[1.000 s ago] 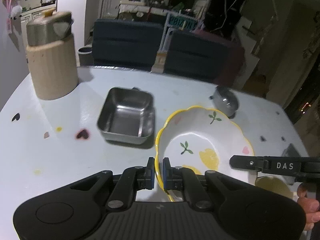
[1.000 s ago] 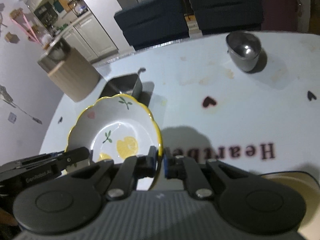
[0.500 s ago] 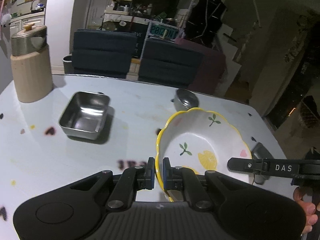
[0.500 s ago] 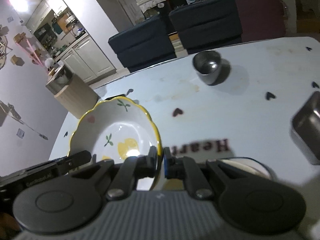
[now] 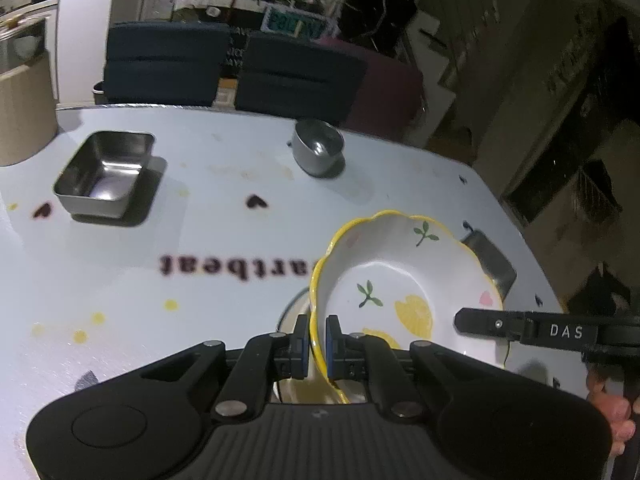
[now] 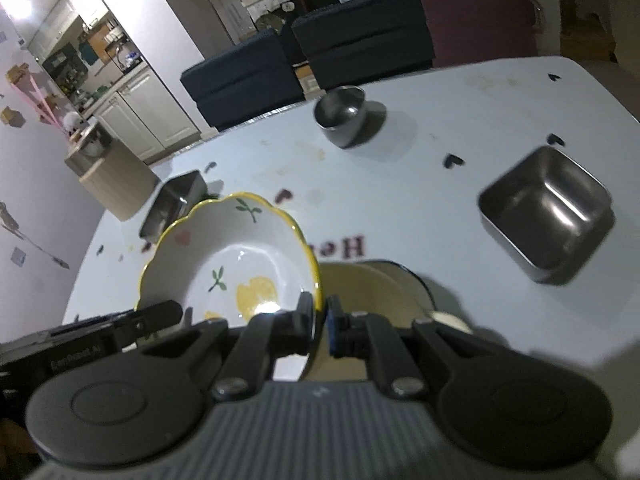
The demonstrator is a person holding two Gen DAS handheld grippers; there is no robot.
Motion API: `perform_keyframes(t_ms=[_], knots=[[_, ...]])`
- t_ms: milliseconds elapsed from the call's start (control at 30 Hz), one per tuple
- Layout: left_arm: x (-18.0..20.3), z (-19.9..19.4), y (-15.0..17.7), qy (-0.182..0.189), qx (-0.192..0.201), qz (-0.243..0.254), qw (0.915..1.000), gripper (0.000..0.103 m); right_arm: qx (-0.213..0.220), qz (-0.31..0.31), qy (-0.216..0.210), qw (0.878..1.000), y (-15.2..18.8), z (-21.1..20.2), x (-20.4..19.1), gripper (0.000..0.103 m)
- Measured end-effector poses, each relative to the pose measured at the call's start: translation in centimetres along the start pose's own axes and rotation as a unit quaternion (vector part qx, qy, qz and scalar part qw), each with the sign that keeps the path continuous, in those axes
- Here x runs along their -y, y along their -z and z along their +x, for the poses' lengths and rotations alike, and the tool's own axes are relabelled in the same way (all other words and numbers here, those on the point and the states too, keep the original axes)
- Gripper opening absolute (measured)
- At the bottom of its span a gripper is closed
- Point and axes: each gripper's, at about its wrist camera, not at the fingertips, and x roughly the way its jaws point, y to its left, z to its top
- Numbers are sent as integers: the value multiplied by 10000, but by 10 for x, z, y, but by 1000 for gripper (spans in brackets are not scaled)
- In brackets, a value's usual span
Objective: Organize plates and bowls
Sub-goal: 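Lift and carry the floral bowl with both grippers over the cream bowl, then lower the floral bowl into the cream bowl and open both grippers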
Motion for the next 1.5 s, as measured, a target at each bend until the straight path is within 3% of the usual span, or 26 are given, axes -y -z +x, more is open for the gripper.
perform_keyframes(t_ms=[767,1500], knots=[[12,34,23,-160,-634,231,9976,9,-583,30,391,9975,19,14,24,8],[19,49,29,-311,-788,712,9939,12,-853,-33,688,9940,20,31,20,9]])
